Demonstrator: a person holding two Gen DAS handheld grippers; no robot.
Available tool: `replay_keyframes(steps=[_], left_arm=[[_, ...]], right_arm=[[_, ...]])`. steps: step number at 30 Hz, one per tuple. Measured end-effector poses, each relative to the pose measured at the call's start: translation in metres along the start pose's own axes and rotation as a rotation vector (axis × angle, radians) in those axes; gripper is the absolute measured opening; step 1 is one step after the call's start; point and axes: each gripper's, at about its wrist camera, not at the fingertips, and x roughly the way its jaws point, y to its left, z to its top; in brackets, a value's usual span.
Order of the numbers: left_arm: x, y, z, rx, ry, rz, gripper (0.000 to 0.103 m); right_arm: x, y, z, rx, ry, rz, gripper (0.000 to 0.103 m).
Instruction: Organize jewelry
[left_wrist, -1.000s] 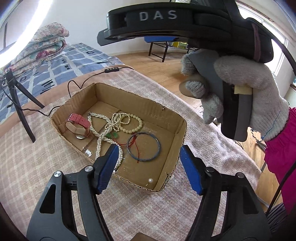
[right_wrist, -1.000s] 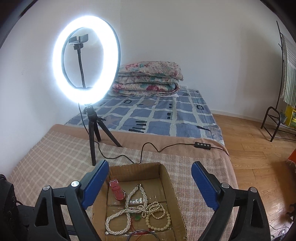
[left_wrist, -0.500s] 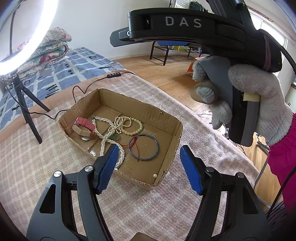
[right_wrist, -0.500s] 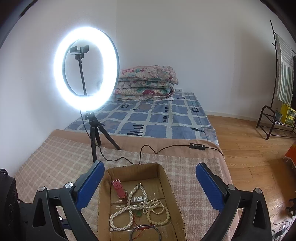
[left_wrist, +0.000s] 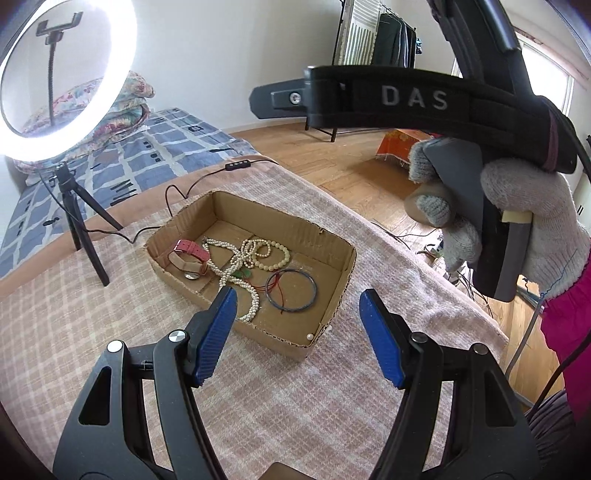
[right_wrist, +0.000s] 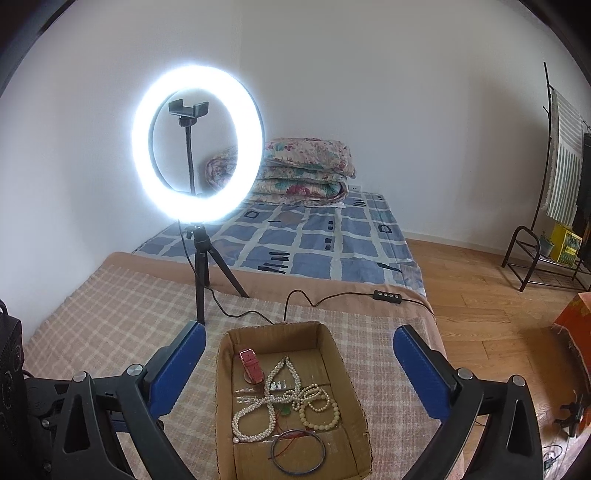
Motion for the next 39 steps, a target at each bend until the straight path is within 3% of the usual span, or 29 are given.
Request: replay_keyframes(steps=[15,19,24,29,39], left_arm=[[-0.061,0.004,-0.024,-0.008,-0.041,0.049,0.071],[-0.079,0.009,-0.033,-0.035,-0.074,0.086,0.080],[-0.093,0.014,-0.037,-0.050,-0.094,0.123,0.082],[-0.108,0.017,-0.042,-0.062,-0.144,0.167,0.094],[-0.115,0.019,-0.055,-0.039,-0.150,0.235,0.096]], right_arm=[[-0.067,0.037,-0.005,-0.006,-0.056,-0.049,0.103],[-0.080,0.043,-0.013,0.022,-0.053,-0.079,0.103],[-0.094,0.047,-0.027,0.053,-0.040,-0.118,0.103],[-0.102,0.046,-0.043,0.101,-0.012,-0.153,0.103],[-0.117,0.054,-0.074,0.124,-0.005,-0.265,0.103]])
